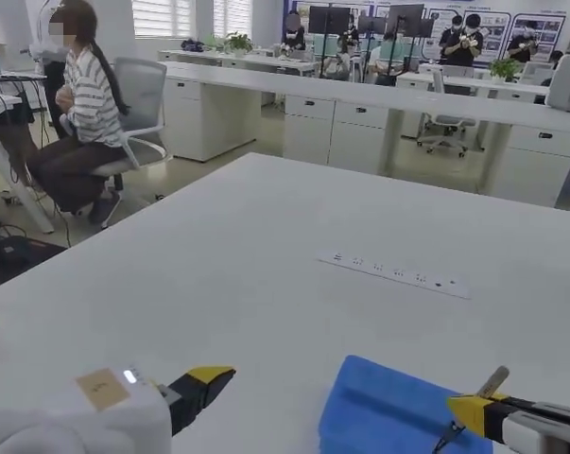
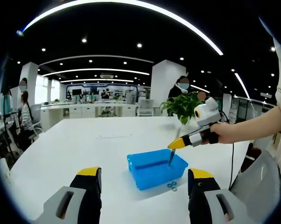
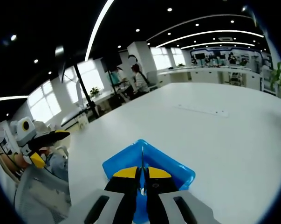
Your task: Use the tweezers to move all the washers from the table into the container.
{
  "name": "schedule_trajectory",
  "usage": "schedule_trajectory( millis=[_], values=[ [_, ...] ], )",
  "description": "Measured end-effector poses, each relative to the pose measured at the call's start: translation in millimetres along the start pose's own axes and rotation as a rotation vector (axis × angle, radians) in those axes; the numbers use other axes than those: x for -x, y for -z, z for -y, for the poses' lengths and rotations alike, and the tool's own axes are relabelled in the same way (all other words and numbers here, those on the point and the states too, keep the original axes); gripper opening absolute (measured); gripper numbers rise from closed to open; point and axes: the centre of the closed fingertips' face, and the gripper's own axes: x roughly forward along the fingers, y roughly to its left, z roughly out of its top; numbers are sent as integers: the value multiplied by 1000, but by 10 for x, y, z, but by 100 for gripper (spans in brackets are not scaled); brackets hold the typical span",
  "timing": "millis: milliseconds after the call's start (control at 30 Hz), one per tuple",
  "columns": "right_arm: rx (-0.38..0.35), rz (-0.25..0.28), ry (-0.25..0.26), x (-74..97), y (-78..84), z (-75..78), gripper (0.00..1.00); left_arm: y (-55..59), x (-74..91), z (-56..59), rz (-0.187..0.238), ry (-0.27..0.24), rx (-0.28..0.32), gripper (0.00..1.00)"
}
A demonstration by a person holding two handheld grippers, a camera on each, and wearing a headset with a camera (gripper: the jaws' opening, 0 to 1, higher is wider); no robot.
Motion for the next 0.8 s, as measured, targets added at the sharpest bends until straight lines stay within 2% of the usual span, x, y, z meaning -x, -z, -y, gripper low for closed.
schedule_trajectory(
  millis=[200, 400, 667, 800],
  values=[
    [13, -43, 14, -88, 97, 105, 2, 3, 1, -3, -1, -1, 0, 77],
    [19, -62, 23, -177, 144, 130, 2, 12, 0, 2, -6, 2, 0, 76],
    [14, -64, 43, -234, 169, 161, 2, 16, -1, 10, -8, 6, -3, 76],
    [39, -71, 49, -244, 185, 175, 2, 19, -1, 13, -10, 8, -3, 76]
  ],
)
